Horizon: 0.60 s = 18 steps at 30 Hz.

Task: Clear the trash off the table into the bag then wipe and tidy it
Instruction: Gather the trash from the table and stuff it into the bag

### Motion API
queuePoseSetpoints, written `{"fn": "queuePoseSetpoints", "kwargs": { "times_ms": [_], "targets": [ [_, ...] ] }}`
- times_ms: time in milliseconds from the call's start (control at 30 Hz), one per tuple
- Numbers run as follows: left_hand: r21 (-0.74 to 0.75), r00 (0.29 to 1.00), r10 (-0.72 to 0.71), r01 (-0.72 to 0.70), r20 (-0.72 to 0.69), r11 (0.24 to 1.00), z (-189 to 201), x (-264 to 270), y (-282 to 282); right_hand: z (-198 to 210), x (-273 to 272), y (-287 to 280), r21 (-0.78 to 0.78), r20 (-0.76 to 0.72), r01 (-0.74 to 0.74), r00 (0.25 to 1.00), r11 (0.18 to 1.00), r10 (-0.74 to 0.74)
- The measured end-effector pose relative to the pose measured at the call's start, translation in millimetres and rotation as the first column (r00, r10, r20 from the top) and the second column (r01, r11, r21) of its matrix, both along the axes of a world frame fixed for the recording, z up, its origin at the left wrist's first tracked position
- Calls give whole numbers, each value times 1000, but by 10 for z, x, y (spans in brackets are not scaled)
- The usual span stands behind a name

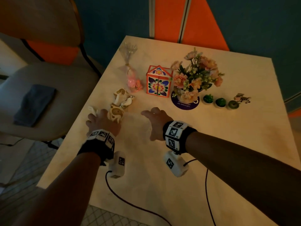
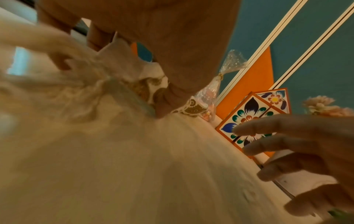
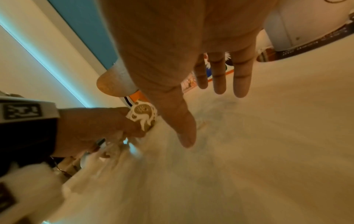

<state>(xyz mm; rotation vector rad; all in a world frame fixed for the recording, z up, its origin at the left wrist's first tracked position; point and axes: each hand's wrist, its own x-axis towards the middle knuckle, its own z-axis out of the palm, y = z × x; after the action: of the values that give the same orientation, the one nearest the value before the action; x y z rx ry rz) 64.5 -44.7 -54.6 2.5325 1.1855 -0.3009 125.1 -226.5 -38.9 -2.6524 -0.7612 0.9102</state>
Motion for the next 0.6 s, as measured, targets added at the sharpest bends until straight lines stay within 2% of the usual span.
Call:
{"fn": "queuePoseSetpoints", "kwargs": {
  "times_ms": [200, 300, 367, 500, 600],
  "targets": [
    [-70, 996, -51, 56, 73, 996, -42, -89, -42, -133, -23, 88, 63, 61, -1, 998, 998, -3],
    [-38, 994, -94, 97, 63, 995, -69, -93, -52, -65, 40, 182, 5, 46, -63, 997, 998, 63],
    [11, 991, -128, 127, 49, 992, -101, -103, -56, -19, 107, 236, -5, 90, -84, 992, 996, 84],
    [9, 979, -171, 171, 112, 985, -165, -159, -32, -13, 354, 467, 165, 237, -16, 971, 986, -24],
    [-13, 949, -212, 221, 234, 975, -221, -269, -28, 0, 500, 697, 272, 302, -65, 953, 960, -21]
  ]
}}
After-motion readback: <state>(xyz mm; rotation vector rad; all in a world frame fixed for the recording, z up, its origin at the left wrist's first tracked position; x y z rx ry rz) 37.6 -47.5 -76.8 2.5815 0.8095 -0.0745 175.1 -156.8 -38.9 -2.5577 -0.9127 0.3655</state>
